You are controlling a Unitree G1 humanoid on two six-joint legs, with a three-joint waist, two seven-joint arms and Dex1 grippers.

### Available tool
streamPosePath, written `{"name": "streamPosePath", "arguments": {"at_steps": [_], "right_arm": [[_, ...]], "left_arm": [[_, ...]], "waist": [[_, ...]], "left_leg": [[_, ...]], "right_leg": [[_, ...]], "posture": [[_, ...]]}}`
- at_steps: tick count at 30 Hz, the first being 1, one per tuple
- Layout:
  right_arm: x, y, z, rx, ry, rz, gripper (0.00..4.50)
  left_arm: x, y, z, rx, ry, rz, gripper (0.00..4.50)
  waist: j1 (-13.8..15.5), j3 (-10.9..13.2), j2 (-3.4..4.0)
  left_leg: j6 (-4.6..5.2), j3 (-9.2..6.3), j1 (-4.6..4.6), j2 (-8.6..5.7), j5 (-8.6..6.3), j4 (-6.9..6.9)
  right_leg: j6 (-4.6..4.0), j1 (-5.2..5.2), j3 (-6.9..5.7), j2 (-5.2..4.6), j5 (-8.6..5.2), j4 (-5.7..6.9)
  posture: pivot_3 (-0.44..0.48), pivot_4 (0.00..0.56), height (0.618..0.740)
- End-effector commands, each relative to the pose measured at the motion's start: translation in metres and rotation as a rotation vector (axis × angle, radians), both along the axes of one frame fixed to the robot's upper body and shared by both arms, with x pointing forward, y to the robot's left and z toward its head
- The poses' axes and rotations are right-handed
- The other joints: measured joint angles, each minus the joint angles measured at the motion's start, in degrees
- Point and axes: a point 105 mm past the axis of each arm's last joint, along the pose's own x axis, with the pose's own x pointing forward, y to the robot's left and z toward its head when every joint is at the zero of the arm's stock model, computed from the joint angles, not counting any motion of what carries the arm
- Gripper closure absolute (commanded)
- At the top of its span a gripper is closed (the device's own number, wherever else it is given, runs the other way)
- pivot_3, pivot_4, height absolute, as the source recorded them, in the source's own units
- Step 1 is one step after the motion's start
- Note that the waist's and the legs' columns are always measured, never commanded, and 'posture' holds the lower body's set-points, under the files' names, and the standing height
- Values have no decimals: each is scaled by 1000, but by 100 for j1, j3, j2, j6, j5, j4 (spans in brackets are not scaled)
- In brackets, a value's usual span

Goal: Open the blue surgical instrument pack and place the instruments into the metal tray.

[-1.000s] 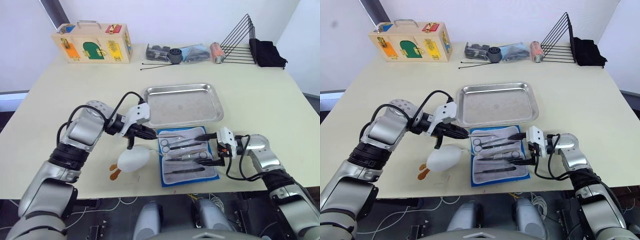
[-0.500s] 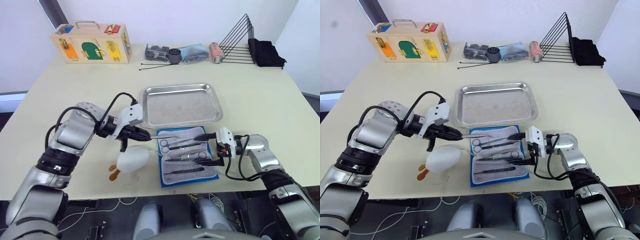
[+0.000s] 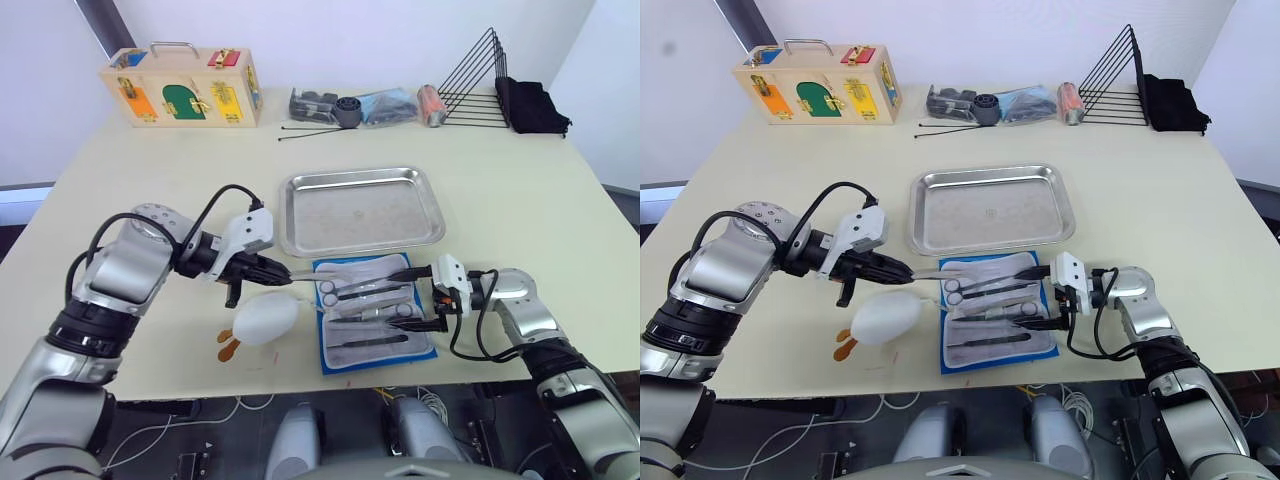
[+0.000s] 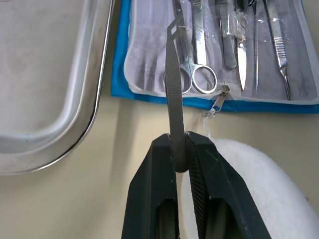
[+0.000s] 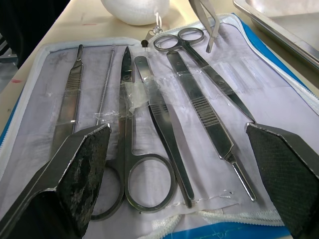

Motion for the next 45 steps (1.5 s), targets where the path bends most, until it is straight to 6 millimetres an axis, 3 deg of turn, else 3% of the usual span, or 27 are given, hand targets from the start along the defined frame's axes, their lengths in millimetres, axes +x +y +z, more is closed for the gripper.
{"name": "streamPosePath", "arguments": {"at_steps": [1, 6, 13, 17, 22, 30, 36, 45], "right_arm": [[-23, -1, -50, -133, 165, 18, 0], [-23, -1, -50, -134, 165, 18, 0], [-23, 0, -50, -130, 164, 19, 0], [-24, 0, -51, -129, 164, 20, 0], [-21, 0, -50, -123, 157, 12, 0], [-22, 0, -50, -123, 158, 14, 0], [-21, -1, -50, -123, 157, 14, 0], [-21, -2, -49, -124, 157, 13, 0]], "left_arm": [[0, -4, 21, -50, -60, -3, 4461], [2, -10, 31, -132, -95, 40, 4461], [30, -17, 52, -264, -274, 213, 4461], [49, -23, 60, -342, -379, 367, 4461], [75, -32, 66, -466, -485, 682, 4461], [79, -48, 51, -500, -509, 960, 4461], [77, -53, 24, -445, -455, 1177, 4461], [79, -55, -1, -420, -354, 1333, 4461]], "waist": [[-2, 0, -2], [-7, 0, -5], [-13, -3, -11], [-23, -7, -23], [-19, -14, -40], [-30, -17, -43], [-31, -19, -46], [-31, -20, -47]], "left_leg": [[0, 0, 0, 0, 0, 0], [0, -1, 1, 1, 0, -1], [0, -2, 1, 1, 0, -1], [0, -5, 2, 2, 0, 0], [-1, -13, 3, 2, 0, 0], [-2, -33, 5, 2, -1, -3], [-3, -34, 11, 1, -1, -6], [-5, -34, 13, -1, -1, -7]], "right_leg": [[0, 0, 0, 0, 0, 0], [0, 0, 0, 0, 0, 0], [0, 1, -1, 0, 1, 1], [0, 3, -3, 0, 2, 1], [-2, 6, -3, -3, 5, 2], [-2, 7, 3, -4, 7, 3], [-3, 12, 3, -6, 8, 3], [-3, 16, 3, -7, 8, 0]], "posture": [[0, 150, 740], [0, 150, 740], [0, 150, 740], [0, 150, 740], [0, 150, 740], [0, 150, 740], [0, 150, 740], [0, 150, 740]]}}
